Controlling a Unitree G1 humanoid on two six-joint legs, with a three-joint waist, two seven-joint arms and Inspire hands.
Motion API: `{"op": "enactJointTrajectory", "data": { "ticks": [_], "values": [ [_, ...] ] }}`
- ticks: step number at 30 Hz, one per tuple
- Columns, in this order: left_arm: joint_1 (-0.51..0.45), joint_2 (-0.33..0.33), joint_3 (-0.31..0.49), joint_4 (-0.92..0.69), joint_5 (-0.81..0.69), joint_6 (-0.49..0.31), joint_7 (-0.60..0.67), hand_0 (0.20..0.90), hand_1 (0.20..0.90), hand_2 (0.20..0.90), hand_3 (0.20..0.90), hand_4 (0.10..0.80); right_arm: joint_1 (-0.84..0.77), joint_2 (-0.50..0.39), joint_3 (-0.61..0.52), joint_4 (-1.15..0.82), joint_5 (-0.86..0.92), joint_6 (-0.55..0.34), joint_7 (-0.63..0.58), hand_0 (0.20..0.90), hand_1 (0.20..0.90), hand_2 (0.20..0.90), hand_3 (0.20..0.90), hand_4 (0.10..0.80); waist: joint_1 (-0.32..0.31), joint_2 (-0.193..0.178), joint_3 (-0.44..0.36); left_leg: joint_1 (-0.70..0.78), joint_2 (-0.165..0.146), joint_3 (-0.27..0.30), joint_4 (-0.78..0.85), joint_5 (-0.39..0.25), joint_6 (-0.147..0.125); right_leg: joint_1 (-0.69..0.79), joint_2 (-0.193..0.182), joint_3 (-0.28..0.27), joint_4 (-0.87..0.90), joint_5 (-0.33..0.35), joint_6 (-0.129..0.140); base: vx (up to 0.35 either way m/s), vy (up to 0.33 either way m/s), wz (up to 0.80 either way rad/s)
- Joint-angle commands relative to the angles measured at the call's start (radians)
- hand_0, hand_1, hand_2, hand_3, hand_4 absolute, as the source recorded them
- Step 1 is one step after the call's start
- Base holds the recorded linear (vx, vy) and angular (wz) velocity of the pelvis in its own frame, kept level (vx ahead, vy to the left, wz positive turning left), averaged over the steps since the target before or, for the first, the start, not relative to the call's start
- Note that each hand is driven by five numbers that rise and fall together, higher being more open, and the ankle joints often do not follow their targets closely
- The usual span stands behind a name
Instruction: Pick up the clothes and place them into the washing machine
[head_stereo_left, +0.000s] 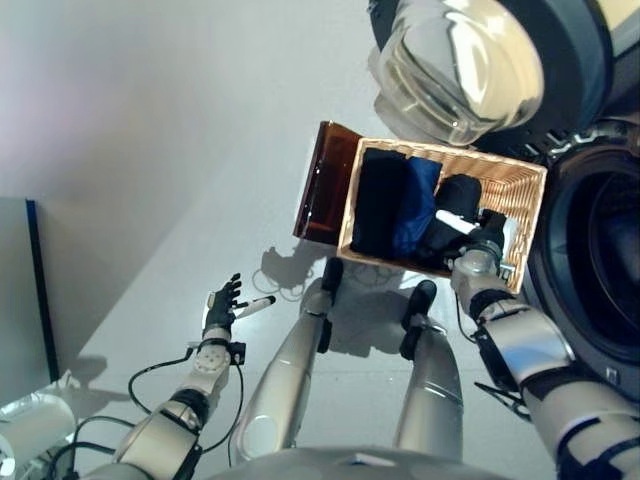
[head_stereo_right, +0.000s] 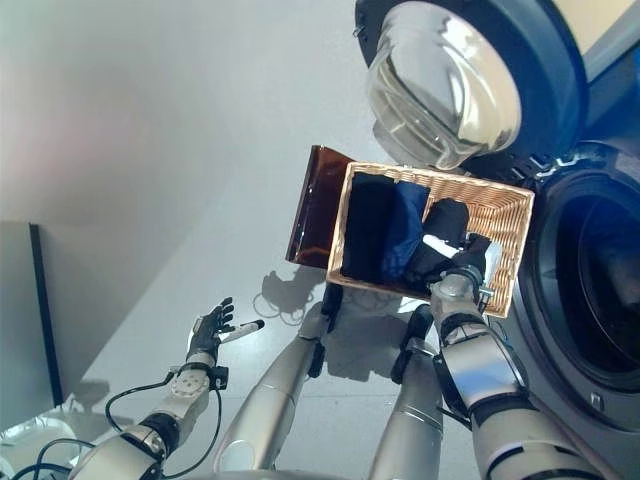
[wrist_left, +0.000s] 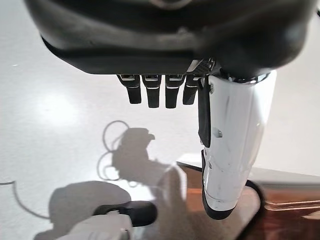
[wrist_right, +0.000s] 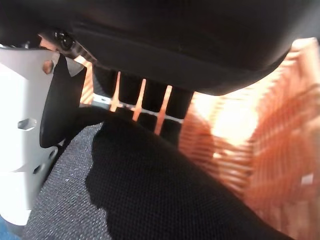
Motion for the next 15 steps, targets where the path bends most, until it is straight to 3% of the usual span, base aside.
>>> {"op": "enactJointTrajectory", "data": {
  "ticks": [1, 3, 15],
  "values": [
    [0.035, 0.022, 0.031, 0.053, -0.005, -0.030, 0.002, 0.900, 0.900, 0.900, 0.900, 0.800, -0.003, -0.110, -0.012, -0.055, 0.011, -0.076, 0.001, 0.200, 0.200, 0.200, 0.200, 0.300, -0.009, 0.038, -0.018, 0.006, -0.013, 0.030, 0.018, -0.093, -0.053, 0.139, 0.024, 0.026, -0.110, -0.019, -0.016, 0.004, 0.001, -0.25],
    [0.042, 0.017, 0.031, 0.051, -0.003, -0.027, -0.008, 0.900, 0.900, 0.900, 0.900, 0.800, 0.014, -0.114, -0.028, -0.058, 0.019, -0.080, 0.009, 0.200, 0.200, 0.200, 0.200, 0.300, -0.018, 0.040, -0.022, 0.025, -0.008, 0.038, -0.010, -0.054, -0.048, 0.151, 0.028, 0.024, -0.135, 0.018, -0.019, -0.048, -0.004, -0.27],
    [0.124, -0.019, 0.030, 0.039, -0.014, -0.043, -0.035, 0.900, 0.900, 0.900, 0.900, 0.800, 0.207, -0.048, -0.176, -0.223, 0.092, -0.170, 0.009, 0.200, 0.200, 0.200, 0.200, 0.300, -0.073, 0.040, -0.080, 0.192, 0.016, 0.047, -0.160, -0.005, -0.054, 0.278, 0.046, 0.041, -0.251, 0.045, -0.006, -0.005, -0.027, -0.15]
  ]
}}
